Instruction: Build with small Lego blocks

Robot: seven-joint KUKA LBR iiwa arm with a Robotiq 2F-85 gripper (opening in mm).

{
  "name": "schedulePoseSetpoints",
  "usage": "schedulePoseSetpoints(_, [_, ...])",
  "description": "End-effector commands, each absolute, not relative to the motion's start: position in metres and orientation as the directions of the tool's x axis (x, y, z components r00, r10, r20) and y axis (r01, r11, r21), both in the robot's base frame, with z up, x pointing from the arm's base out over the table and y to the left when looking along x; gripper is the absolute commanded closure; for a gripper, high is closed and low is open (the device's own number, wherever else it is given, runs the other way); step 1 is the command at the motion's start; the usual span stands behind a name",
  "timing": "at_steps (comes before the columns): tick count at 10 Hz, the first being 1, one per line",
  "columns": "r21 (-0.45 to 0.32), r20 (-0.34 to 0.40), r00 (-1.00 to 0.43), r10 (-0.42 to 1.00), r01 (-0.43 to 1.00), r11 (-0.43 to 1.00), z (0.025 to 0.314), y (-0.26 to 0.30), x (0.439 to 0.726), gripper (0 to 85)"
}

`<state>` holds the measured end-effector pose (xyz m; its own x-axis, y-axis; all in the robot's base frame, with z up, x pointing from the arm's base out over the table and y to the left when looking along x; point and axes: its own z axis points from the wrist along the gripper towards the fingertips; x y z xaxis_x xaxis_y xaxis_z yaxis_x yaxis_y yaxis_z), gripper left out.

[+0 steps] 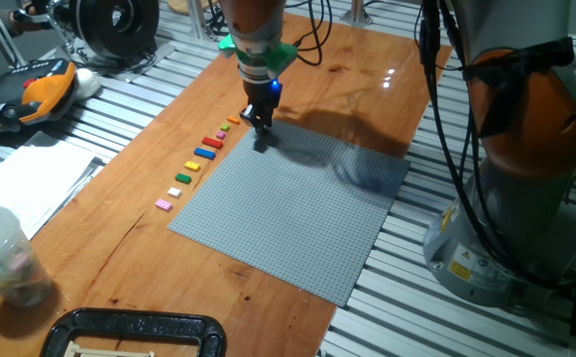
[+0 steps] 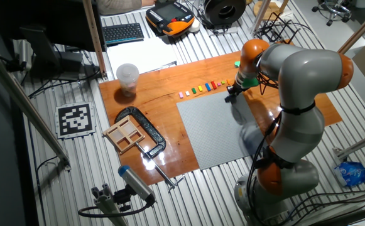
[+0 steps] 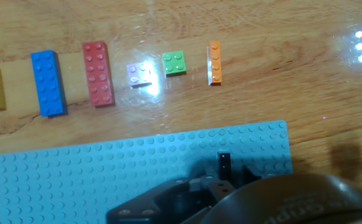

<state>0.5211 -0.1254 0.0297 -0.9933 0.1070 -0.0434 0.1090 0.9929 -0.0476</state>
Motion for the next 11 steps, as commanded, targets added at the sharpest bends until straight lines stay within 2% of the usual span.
schedulePoseSetpoints(1, [-0.048, -0.041, -0.993, 0.106, 0.108, 0.993, 0.0297, -0.1257, 0.5211, 68.0])
schedulePoseSetpoints(11, [-0.038, -0.043, -0.994, 0.105, 0.107, 0.994, 0.0270, -0.1233, 0.5207, 68.0])
